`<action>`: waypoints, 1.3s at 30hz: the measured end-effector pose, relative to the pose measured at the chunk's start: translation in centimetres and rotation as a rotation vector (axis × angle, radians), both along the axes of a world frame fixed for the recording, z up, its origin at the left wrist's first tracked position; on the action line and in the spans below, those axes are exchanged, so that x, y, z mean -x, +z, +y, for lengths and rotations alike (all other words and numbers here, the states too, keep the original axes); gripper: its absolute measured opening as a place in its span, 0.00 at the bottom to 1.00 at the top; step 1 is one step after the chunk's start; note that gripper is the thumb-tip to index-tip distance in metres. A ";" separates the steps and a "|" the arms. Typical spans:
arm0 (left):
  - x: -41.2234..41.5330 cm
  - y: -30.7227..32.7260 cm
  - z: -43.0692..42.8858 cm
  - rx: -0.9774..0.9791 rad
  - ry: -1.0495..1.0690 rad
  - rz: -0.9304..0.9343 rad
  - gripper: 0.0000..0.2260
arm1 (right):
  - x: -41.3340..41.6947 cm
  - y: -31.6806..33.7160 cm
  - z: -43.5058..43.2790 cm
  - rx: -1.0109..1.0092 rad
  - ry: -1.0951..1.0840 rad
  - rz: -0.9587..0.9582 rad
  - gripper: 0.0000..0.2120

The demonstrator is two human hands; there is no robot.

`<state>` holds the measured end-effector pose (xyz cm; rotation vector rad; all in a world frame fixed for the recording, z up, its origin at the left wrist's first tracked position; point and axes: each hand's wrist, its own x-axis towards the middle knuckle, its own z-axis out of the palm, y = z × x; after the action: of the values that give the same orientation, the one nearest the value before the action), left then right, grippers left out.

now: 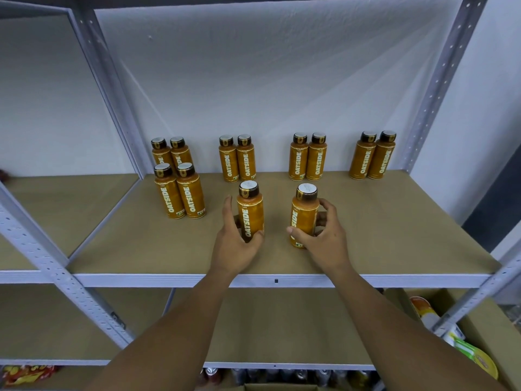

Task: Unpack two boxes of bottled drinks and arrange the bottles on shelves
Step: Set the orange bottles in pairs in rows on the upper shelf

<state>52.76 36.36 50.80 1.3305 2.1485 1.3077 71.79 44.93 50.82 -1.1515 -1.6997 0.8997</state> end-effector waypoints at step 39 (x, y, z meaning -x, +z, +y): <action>0.3 -0.5 0.3 0.003 0.002 0.029 0.48 | 0.2 0.0 -0.1 -0.007 0.004 -0.027 0.47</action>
<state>52.41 36.62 50.29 1.3551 2.1703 1.2934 71.61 44.83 50.86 -1.1604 -1.7260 0.8840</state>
